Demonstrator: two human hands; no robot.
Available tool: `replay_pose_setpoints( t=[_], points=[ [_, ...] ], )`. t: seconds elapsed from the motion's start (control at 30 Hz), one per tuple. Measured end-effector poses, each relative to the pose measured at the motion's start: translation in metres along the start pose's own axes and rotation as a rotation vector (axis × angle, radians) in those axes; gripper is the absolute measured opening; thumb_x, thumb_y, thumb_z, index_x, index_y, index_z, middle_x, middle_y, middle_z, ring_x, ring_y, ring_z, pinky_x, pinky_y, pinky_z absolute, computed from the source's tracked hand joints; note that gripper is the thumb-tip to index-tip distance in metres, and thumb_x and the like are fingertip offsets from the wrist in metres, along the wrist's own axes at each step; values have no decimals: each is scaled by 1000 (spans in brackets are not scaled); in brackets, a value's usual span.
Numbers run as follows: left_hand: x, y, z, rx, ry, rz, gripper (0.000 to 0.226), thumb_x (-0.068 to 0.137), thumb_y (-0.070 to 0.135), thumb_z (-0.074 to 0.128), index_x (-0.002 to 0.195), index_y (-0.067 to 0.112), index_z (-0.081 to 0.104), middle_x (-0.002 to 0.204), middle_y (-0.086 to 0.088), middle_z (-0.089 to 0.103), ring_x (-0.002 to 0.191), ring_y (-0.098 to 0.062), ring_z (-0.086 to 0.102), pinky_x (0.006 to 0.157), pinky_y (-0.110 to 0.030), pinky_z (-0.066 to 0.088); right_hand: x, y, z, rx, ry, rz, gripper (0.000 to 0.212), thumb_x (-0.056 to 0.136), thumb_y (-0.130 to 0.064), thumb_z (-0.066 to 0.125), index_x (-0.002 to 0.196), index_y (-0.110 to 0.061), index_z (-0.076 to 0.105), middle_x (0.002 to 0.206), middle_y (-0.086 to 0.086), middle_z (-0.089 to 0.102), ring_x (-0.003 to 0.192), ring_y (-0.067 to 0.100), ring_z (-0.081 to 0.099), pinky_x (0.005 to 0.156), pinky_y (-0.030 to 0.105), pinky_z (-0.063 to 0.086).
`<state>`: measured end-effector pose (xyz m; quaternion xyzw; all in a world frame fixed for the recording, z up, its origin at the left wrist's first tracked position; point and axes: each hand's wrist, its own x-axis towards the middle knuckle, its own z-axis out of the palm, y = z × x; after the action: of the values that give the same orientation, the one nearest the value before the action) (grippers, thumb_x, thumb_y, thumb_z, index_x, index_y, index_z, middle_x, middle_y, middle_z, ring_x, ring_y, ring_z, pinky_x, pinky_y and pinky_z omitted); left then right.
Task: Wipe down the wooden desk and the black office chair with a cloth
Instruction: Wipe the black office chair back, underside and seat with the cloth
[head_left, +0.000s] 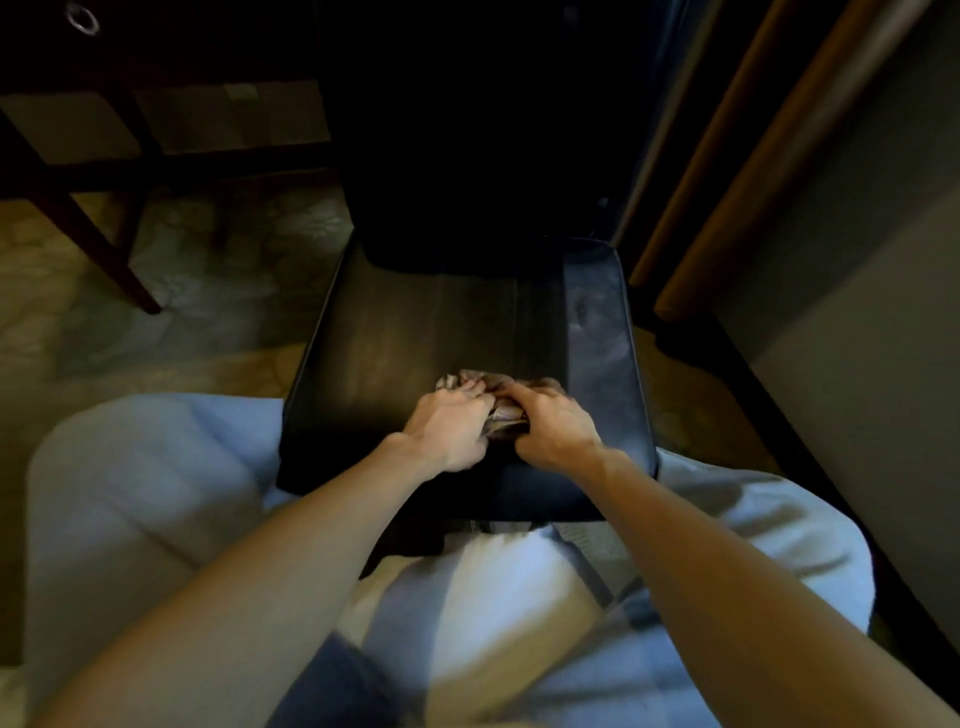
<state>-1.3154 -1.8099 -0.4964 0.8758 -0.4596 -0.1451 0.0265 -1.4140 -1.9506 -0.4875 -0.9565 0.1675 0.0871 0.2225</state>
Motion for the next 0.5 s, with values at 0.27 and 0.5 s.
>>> replay_pose_setpoints(
  t=[0.27,0.5],
  points=[
    [-62,20,12,50,-59,24,57,93,34,62,147,18,52,157,-7,47,145,-27,43,119,-40,36,-52,-7,31,-122,-13,30,69,80,-36,64,144,-44,42,129,5,63,114,30,63,97,41,51],
    [-95,38,13,83,-148,22,35,92,39,61,124,24,64,121,-8,70,110,-30,65,92,-37,51,-85,1,55,-9,-50,56,55,79,-44,68,132,-47,52,107,-8,72,97,21,68,77,29,42]
  ],
)
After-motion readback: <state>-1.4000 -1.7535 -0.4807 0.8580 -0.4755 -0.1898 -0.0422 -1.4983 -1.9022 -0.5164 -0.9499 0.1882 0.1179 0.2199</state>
